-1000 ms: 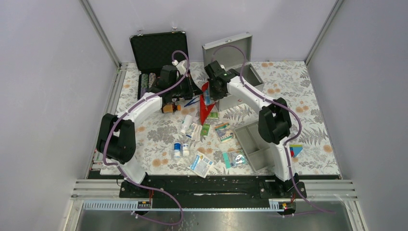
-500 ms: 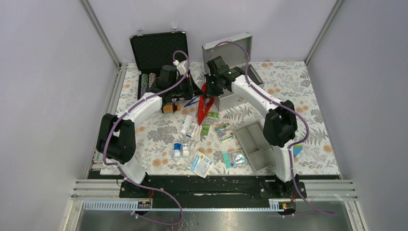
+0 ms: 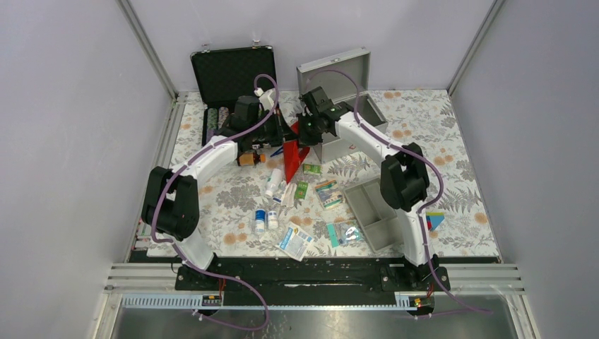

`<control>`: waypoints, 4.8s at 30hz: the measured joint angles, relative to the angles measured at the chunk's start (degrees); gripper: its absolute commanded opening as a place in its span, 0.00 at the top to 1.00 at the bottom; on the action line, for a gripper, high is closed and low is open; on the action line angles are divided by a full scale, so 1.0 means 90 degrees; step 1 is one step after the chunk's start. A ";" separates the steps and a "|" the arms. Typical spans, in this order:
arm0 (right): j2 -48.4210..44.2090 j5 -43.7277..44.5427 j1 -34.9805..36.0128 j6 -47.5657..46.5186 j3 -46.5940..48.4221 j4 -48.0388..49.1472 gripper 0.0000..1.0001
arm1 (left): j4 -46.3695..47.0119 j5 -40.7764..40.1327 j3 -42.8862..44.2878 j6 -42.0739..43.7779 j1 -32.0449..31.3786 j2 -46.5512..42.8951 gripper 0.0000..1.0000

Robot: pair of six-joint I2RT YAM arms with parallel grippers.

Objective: Organize the medicine kit

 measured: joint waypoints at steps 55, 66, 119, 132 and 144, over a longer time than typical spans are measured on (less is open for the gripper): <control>-0.2744 -0.3215 -0.0988 -0.6516 -0.2820 -0.0831 0.46 | -0.2800 0.0918 0.0442 0.2586 0.1787 -0.1826 1.00; -0.2620 -0.1875 -0.0729 -0.6217 -0.3456 -0.0347 0.37 | -0.2499 -0.0661 -0.0425 0.2084 0.1843 -0.2897 1.00; 0.3497 -0.1243 0.0085 -1.2502 0.4041 -0.1909 1.00 | -0.2637 -0.1207 -0.1625 0.0345 0.3725 -0.4634 1.00; 0.3759 -0.1433 0.0078 -1.4462 0.5253 -0.5044 0.95 | -0.2361 -0.1047 -0.1977 0.0270 0.4563 -0.5059 1.00; 0.3293 -0.1960 0.0010 -1.2806 0.4578 -0.4163 0.36 | -0.2280 -0.0753 -0.2147 0.0126 0.4675 -0.4996 1.00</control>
